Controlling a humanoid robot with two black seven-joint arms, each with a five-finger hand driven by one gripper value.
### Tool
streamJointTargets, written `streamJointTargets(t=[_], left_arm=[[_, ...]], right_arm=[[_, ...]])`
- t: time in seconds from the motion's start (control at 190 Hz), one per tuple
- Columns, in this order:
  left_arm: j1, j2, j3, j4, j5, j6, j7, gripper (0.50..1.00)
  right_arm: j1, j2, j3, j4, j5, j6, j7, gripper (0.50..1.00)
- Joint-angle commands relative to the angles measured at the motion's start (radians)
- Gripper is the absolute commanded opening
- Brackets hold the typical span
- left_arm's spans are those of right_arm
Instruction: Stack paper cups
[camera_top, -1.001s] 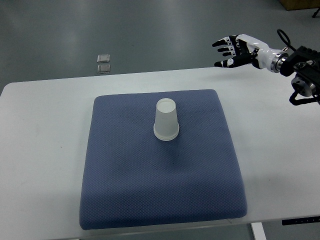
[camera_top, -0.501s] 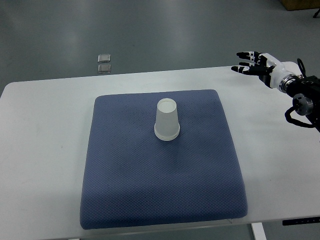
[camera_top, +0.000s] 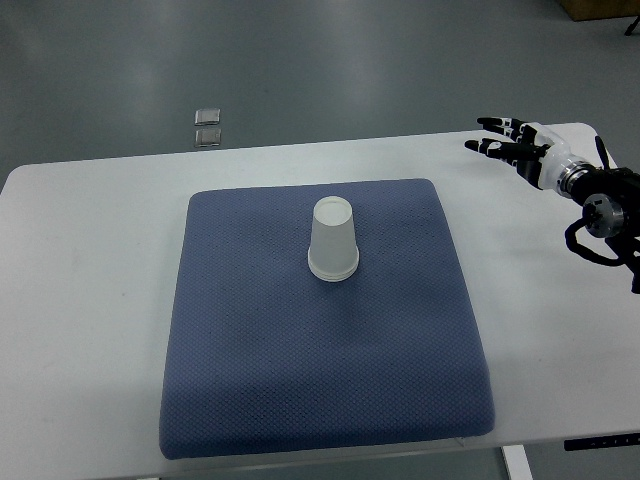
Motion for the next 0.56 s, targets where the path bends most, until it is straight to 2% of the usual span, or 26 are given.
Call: streamJointTargets(t=[0.0,0.553], left_arm=[[0.000,0.000,0.000,0.000,0.000,0.000,0.000,1.000],[0.000,0.000,0.000,0.000,0.000,0.000,0.000,1.000]], right_arm=[[-0.012,0.002,0.000,0.000,0.001,0.000,0.002,0.919],[-0.067,0.094,0.150,0.006,0.070,0.005,0.000,0.921]])
